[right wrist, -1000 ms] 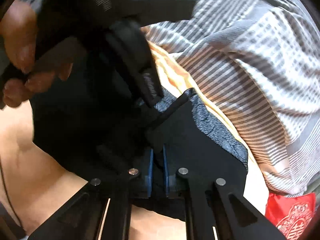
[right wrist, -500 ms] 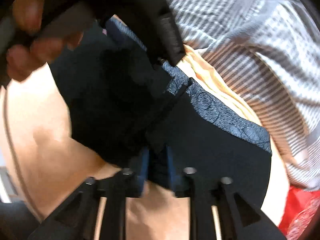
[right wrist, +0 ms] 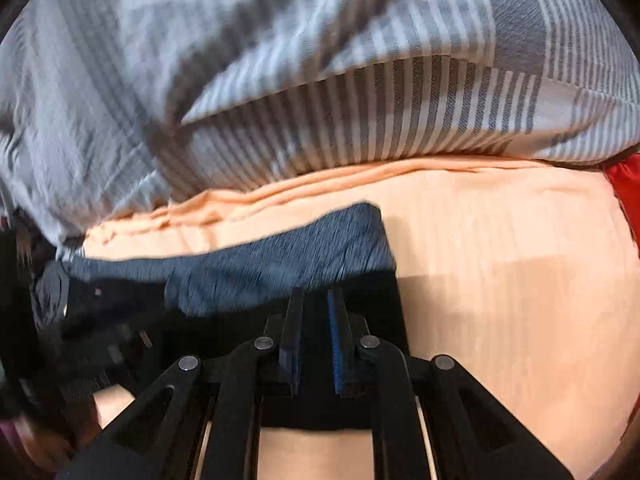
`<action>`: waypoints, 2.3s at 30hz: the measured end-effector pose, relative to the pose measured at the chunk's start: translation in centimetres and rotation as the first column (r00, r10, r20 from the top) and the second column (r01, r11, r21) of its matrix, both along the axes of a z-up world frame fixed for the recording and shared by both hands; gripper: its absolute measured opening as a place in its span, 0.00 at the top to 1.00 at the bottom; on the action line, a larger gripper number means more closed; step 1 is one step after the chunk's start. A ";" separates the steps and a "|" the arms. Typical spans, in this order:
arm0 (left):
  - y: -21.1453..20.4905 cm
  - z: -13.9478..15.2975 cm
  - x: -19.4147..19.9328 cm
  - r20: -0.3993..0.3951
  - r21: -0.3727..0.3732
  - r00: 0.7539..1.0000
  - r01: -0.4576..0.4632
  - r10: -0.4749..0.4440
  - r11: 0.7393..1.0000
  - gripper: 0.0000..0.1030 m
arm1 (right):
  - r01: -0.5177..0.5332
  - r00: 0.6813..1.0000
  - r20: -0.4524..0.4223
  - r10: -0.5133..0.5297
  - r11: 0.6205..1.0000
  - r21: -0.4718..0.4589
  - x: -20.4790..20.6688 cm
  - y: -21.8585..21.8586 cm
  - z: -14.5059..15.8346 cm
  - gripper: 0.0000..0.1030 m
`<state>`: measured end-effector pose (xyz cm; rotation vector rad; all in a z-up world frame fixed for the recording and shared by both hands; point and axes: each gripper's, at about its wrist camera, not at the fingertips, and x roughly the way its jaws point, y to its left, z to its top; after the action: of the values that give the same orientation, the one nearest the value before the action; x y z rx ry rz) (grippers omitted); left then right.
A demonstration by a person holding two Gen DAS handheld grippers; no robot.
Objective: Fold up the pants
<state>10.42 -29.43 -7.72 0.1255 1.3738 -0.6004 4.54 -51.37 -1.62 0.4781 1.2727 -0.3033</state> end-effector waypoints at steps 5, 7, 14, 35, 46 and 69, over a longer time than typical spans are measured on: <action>1.7 -5.5 -0.7 -0.105 0.055 0.992 -0.064 0.070 0.996 0.22 | 0.018 0.998 -0.068 -0.016 0.999 0.034 0.8 -1.2 -3.8 0.88; 2.6 -5.6 -0.7 -0.102 0.055 0.989 -0.103 0.108 0.993 0.16 | 0.035 0.995 -0.092 -0.029 0.997 0.066 0.4 -1.9 -5.9 0.90; 3.0 -5.1 -0.5 -0.123 0.075 0.983 -0.131 0.140 0.989 0.15 | -0.001 0.997 -0.083 0.005 0.999 0.054 -0.8 -0.8 -3.4 0.87; 5.1 0.7 1.9 0.041 0.070 0.997 -0.072 0.069 0.995 0.15 | 0.023 0.995 -0.102 -0.019 0.999 0.033 -3.0 6.7 -0.8 0.74; 8.4 -1.3 0.6 -0.057 0.160 0.989 -0.129 0.139 0.979 0.15 | -0.070 0.991 -0.114 0.074 0.997 0.044 -3.7 7.4 -2.7 0.56; 33.3 2.1 9.0 0.016 0.100 0.953 -0.301 0.301 0.948 0.15 | -0.162 0.982 -0.030 0.189 0.907 0.388 -0.6 26.2 -2.3 0.55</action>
<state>19.39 3.92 -5.58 -0.0039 1.3890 -0.2747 3.94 -25.20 -3.92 0.6859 1.4375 0.0892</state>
